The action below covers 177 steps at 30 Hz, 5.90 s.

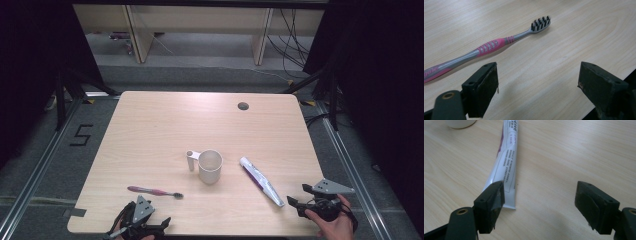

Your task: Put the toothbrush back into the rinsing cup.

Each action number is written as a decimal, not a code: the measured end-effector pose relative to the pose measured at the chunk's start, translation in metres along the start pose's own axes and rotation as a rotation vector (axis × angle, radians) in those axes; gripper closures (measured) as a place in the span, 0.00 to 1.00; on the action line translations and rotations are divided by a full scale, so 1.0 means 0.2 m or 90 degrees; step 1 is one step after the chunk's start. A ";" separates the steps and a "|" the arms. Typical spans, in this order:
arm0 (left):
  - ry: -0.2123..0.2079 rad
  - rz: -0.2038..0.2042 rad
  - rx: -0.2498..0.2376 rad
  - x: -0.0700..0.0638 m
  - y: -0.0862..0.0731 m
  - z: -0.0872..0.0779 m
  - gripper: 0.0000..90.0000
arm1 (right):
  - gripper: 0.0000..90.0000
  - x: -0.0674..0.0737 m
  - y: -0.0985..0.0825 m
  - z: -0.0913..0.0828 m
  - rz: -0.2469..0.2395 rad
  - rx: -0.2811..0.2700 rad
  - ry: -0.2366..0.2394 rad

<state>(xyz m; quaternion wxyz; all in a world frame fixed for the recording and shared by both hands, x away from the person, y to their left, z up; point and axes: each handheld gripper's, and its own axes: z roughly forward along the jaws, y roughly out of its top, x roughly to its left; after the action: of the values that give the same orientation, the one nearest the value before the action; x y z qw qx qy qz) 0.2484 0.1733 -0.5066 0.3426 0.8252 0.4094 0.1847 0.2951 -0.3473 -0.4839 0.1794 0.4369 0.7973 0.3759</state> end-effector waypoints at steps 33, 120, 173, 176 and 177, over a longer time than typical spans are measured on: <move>0.035 0.103 0.062 0.28 0.23 -0.05 0.35 | 0.28 0.01 0.00 0.01 0.017 0.007 0.013; -0.157 0.372 0.391 0.38 0.50 0.29 0.77 | 0.29 -0.01 -0.01 0.03 0.004 0.010 0.028; -0.142 0.241 0.316 0.42 0.61 0.16 0.93 | 0.29 -0.02 -0.01 0.02 0.008 0.005 0.027; -0.142 0.224 0.287 0.43 0.62 0.13 0.93 | 0.29 -0.03 -0.01 0.02 0.008 0.002 0.028; -0.134 0.222 0.267 0.43 0.62 0.12 0.92 | 0.29 -0.03 -0.01 0.02 0.009 0.001 0.027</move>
<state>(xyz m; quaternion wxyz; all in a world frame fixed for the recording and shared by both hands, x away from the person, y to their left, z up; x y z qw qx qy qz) 0.3818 0.1790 -0.4313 0.1685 0.9505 0.2527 0.0652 0.2994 -0.3503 -0.4879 0.1591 0.4348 0.7980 0.3859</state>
